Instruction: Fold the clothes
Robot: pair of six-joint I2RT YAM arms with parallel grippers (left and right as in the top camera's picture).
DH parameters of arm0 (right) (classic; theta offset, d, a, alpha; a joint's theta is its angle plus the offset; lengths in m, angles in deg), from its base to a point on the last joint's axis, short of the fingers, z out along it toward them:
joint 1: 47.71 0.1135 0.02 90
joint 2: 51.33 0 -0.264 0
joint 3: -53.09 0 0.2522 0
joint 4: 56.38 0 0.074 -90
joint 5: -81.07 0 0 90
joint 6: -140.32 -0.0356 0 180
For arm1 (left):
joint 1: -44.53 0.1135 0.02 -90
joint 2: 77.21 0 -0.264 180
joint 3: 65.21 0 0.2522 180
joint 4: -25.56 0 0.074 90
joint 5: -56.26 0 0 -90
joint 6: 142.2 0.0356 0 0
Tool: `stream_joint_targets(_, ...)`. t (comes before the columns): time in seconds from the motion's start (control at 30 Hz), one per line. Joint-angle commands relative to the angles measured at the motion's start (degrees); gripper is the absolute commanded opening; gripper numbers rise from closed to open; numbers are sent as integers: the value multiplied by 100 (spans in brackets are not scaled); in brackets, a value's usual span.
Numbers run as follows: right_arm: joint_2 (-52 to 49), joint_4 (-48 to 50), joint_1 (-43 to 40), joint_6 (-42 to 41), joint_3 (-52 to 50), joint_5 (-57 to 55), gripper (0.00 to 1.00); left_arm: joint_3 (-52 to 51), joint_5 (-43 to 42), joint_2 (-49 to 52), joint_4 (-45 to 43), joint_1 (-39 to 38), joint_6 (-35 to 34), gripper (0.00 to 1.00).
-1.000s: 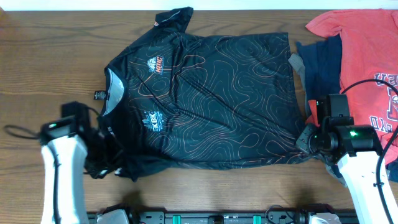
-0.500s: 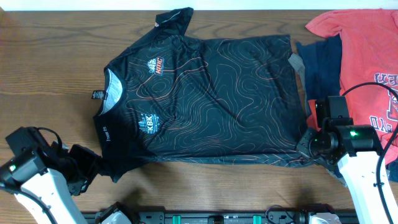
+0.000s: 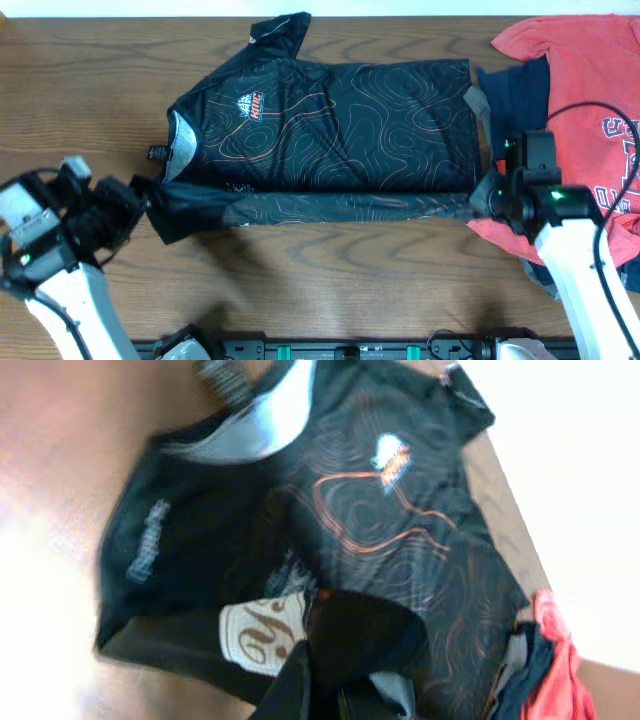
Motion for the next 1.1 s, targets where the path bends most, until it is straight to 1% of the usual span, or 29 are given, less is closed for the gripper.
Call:
stream_joint_targets(0.0,-337,468,22,348,79,-15,1,87,-221,293,-529,-439,70,6)
stream_joint_targets(0.07,-538,881,22,487,79,-13,1,87,-162,490,-1003,-758,127,6)
stream_joint_targets(0.2,-909,1709,22,599,79,-13,1,87,413,955,-1676,-1294,125,6)
stream_joint_targets(0.27,-1045,2074,22,684,79,-9,1,87,540,1172,-1904,-1451,129,6)
stream_joint_targets(0.37,-1252,2651,22,815,79,-13,1,87,673,1521,-2291,-1668,387,6)
stream_joint_targets(0.53,-1648,3397,22,828,79,-11,1,87,1314,2037,-2658,-1875,468,6)
stream_joint_targets(0.8,-2312,3950,22,826,79,-11,2,87,1333,2686,-2931,-1902,490,6)
stream_joint_targets(0.93,-2575,4135,22,824,79,-11,4,87,1335,2855,-3058,-1899,490,6)
stream_joint_targets(1.07,-2702,4288,22,826,79,9,11,87,1333,2870,-3265,-1902,485,6)
